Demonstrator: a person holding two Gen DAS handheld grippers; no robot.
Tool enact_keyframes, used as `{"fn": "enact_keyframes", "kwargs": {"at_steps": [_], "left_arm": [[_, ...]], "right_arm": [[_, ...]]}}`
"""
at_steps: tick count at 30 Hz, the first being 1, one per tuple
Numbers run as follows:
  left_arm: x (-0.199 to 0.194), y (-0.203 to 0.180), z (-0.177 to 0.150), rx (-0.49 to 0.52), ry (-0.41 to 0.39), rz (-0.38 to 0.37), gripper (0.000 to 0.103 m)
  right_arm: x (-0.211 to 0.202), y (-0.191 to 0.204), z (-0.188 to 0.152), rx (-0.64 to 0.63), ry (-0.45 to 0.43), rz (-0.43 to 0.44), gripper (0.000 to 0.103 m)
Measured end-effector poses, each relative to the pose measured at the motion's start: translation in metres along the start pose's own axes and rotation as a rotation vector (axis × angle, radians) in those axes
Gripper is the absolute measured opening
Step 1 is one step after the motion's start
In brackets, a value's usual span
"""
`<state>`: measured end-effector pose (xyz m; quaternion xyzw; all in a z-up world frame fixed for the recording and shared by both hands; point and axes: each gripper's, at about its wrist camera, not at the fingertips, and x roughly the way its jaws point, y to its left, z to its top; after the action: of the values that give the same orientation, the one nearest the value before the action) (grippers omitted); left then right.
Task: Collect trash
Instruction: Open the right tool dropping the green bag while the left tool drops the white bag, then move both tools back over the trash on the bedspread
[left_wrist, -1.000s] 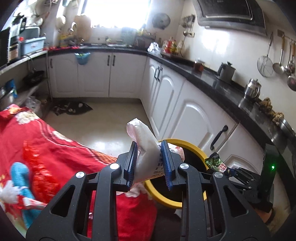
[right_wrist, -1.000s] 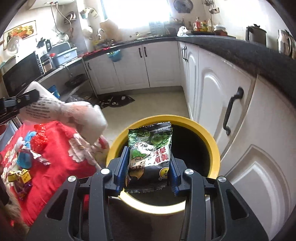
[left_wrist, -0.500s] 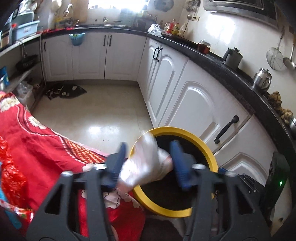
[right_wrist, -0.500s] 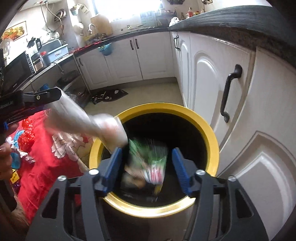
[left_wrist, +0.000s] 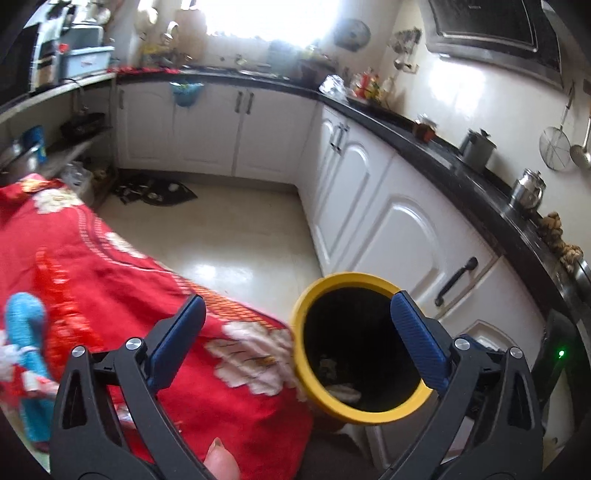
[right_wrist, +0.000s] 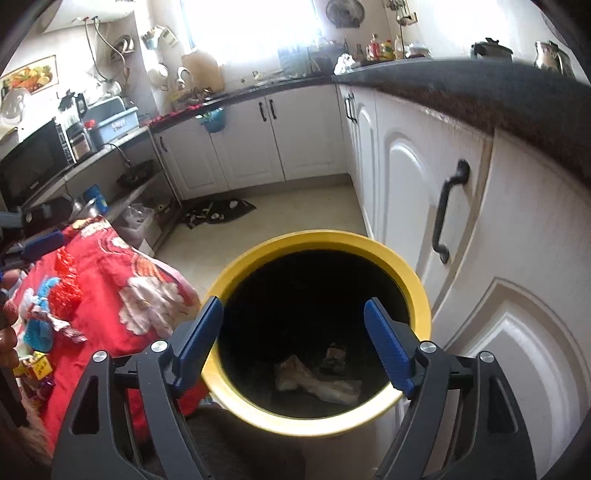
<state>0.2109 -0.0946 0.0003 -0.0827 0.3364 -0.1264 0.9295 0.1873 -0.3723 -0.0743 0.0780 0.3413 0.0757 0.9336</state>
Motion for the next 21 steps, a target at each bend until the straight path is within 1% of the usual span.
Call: {"fn": "enact_keyframes", "kwargs": {"at_steps": [4,9,16,21], "left_arm": [[-0.027,0.023,-0.001,-0.034,-0.038,0.047,0.092],[-0.059,0.056,-0.003,-0.076,-0.089,0.113,0.092],[-0.092,0.088,-0.007,-0.126,-0.135,0.164,0.092],[-0.114,0.111,-0.012,-0.157,-0.158,0.206,0.092]], "right_arm": [[-0.008,0.015,0.005,-0.019,-0.020,0.027,0.080],[-0.016,0.041,0.005,-0.062,-0.029,0.067,0.080],[-0.029,0.077,0.005,-0.115,-0.039,0.127,0.081],[-0.038,0.109,0.001,-0.167,-0.036,0.199,0.081]]}}
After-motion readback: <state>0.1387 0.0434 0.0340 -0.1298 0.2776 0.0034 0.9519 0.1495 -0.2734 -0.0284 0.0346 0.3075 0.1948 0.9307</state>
